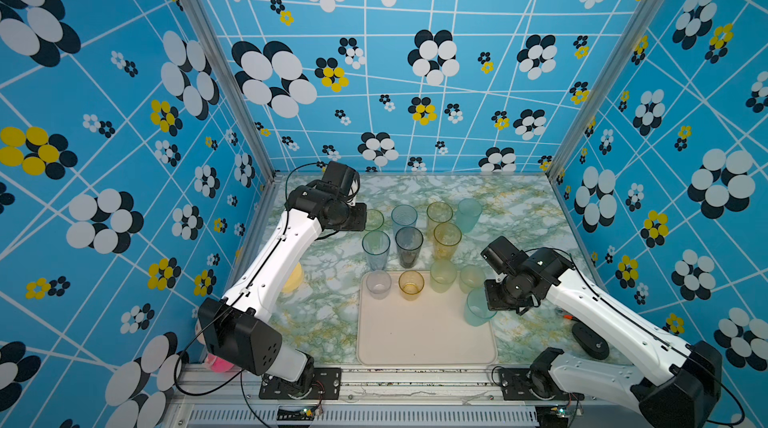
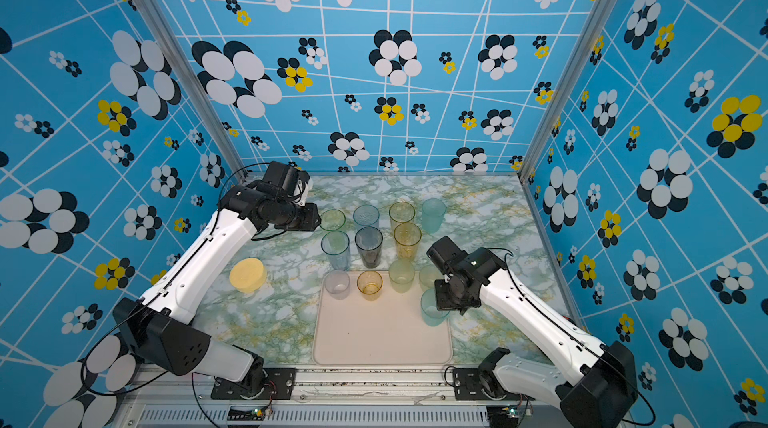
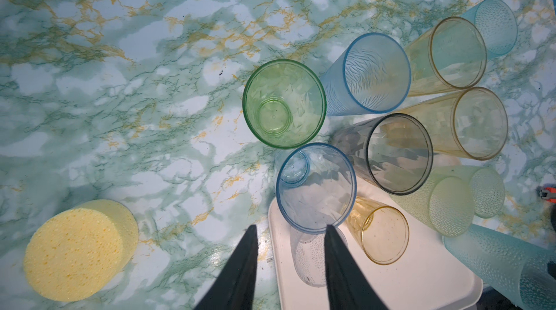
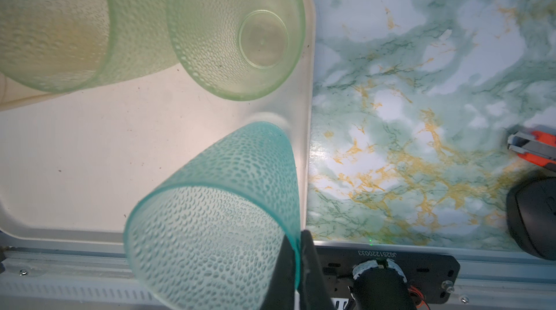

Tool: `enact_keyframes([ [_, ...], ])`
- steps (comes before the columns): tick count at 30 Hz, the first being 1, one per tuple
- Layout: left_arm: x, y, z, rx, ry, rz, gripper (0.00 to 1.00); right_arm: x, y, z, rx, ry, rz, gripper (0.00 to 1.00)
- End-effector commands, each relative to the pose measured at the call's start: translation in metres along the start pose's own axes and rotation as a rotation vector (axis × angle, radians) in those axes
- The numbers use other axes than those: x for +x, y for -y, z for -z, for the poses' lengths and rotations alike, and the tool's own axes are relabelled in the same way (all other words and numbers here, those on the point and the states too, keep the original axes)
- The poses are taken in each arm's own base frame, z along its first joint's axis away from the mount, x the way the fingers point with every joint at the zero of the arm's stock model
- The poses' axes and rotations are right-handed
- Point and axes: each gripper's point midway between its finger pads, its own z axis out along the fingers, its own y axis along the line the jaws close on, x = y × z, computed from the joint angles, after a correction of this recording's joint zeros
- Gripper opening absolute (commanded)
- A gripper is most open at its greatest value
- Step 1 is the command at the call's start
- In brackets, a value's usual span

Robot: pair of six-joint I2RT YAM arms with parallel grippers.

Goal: Place the glasses into the tray
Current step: 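Lower the teal cup onto the tray corner nearest the robot, open the right gripper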

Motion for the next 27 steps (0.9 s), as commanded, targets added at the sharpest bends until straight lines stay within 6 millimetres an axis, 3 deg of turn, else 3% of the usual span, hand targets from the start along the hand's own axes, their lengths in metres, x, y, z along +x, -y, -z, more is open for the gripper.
enact_keyframes([
  [1, -0.003, 0.000, 0.004, -0.017, -0.008, -0.030, 0.39, -0.009, -0.003, -0.005, 0.003, 0.031, -0.021, 0.02],
  [11, -0.001, -0.002, 0.002, -0.022, -0.033, -0.043, 0.40, -0.004, 0.000, -0.012, 0.017, 0.004, -0.034, 0.03],
  [19, 0.000, -0.004, -0.001, -0.025, -0.042, -0.042, 0.41, -0.004, 0.003, -0.009, 0.024, 0.000, -0.037, 0.19],
  [23, 0.000, -0.005, -0.001, -0.028, -0.040, -0.041, 0.41, -0.012, 0.004, 0.003, 0.010, 0.029, -0.047, 0.25],
  [27, -0.001, -0.010, 0.000, -0.049, -0.028, -0.040, 0.42, -0.038, 0.002, 0.038, -0.050, 0.130, -0.083, 0.30],
])
